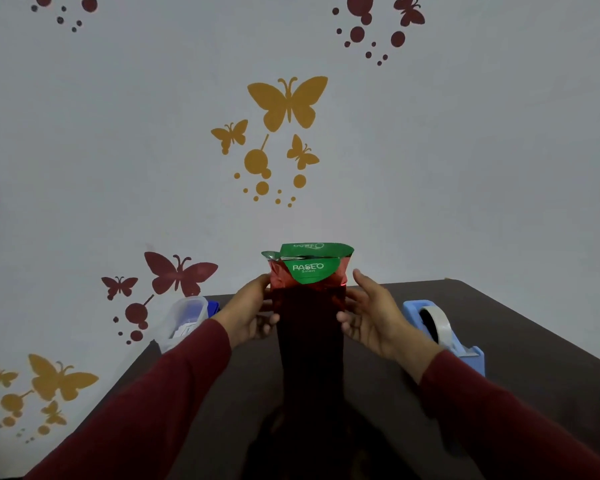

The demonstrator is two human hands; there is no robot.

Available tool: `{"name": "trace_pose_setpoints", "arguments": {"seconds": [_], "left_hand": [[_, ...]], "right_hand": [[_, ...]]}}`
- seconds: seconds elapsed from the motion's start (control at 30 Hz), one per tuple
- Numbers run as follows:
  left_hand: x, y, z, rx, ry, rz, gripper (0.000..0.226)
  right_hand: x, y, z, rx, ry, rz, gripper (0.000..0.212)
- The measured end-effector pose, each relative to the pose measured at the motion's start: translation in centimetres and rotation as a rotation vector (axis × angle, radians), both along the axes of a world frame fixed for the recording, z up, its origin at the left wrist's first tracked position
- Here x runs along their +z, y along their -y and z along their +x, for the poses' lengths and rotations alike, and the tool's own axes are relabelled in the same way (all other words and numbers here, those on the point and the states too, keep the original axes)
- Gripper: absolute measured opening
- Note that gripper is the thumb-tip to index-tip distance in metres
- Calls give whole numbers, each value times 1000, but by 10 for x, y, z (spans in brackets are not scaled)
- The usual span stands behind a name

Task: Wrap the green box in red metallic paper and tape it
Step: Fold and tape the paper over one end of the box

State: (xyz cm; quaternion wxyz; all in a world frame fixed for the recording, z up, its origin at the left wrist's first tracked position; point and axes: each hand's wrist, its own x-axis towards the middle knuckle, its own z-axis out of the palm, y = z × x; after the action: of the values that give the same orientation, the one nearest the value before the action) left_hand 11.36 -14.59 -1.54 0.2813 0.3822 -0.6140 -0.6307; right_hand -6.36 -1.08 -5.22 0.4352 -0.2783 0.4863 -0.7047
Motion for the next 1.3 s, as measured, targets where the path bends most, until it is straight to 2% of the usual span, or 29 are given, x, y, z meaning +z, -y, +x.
{"name": "trace_pose_setpoints", "arguments": {"seconds": [0.07, 0.17, 0.23, 0.3, 0.37, 0.43, 0.5, 0.53, 0.57, 0.67, 0.77, 0.9, 1.03, 1.07, 1.17, 1.3], "left_hand": [[5, 4, 1, 2, -7, 18, 40], [21, 6, 4, 40, 25, -111, 46], [33, 0, 9, 152, 17, -397, 32], [47, -8, 14, 219, -38, -776, 18], [65, -11, 16, 66, -9, -1096, 32], [84, -7, 12, -153, 233, -1258, 60], [98, -3, 2, -273, 495, -1272, 76], [102, -1, -3, -314, 581, -1274, 76], [107, 1, -10, -361, 634, -1295, 69], [129, 5, -24, -488, 688, -1319, 32], [156, 7, -27, -472, 690, -1318, 21], [164, -5, -34, -330, 596, -1275, 48], [139, -32, -65, -398, 847, -1307, 64], [134, -33, -75, -387, 858, -1331, 63], [139, -32, -86, -284, 662, -1270, 41], [156, -27, -74, -211, 395, -1065, 42]], "right_hand": [[-10, 0, 1, -15, -61, -73, 70], [-29, 3, 0, -107, -425, -99, 97], [-44, 10, 2, -94, -581, -94, 121], [-53, 19, 6, -76, -581, -107, 128], [-58, 29, 12, -63, -493, -139, 120], [-64, 38, 17, -103, -507, -140, 105], [-70, 43, 22, -179, -522, -157, 98], [-73, 43, 22, -208, -518, -162, 99], [-77, 44, 21, -221, -507, -166, 101], [-85, 43, 16, -209, -517, -186, 105], [-89, 43, 14, -241, -550, -177, 106], [-89, 41, 20, -297, -621, -171, 110], [-88, 40, 22, -342, -668, -154, 112], [-88, 40, 23, -344, -670, -149, 113], [-89, 38, 23, -334, -660, -166, 113], [-90, 38, 23, -314, -651, -178, 113]]}}
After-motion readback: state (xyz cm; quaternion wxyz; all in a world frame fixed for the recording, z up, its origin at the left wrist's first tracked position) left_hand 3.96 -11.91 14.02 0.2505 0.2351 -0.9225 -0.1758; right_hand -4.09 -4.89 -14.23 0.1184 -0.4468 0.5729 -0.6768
